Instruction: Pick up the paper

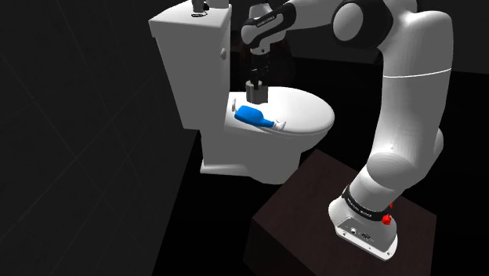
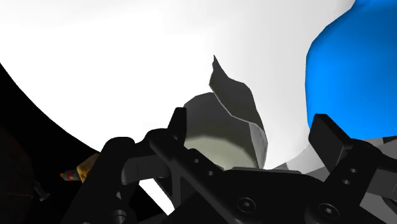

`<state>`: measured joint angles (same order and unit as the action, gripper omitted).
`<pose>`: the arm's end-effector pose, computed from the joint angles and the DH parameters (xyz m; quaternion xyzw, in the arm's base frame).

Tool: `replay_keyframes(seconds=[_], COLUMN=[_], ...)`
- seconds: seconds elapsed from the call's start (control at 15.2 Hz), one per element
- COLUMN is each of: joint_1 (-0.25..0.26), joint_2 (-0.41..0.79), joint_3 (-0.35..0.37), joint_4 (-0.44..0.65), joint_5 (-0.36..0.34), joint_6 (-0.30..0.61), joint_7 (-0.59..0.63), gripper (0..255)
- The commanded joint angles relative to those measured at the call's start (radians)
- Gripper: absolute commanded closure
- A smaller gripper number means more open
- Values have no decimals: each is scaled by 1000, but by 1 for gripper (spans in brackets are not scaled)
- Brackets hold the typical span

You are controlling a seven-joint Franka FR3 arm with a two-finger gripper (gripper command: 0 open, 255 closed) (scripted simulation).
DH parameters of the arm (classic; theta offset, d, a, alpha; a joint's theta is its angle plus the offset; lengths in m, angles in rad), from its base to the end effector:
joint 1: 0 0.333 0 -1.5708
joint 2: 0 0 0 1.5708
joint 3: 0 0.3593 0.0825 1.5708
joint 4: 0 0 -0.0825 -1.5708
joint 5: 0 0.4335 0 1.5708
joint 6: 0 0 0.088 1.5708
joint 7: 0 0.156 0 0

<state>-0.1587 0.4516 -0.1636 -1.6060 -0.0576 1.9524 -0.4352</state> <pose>0.6883 -0.2245 0.3305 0.9940 0.0745 -0.0692 0.0392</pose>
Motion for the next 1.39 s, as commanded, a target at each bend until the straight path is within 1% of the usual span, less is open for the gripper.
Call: replay_keyframes(seconds=[0.0,0.26,0.4,0.46,1.06,1.32], joint_1=[-1,-3,-3,-3,-3,-2], joint_2=[12,38,38,38,38,16], joint_3=[0,2,2,2,2,1], joint_4=[-5,-30,-30,-30,-30,-8], joint_5=[1,3,3,3,3,1], joint_6=[17,67,67,68,67,24], joint_7=[0,3,3,3,3,0], gripper=[0,0,0,255,255,255])
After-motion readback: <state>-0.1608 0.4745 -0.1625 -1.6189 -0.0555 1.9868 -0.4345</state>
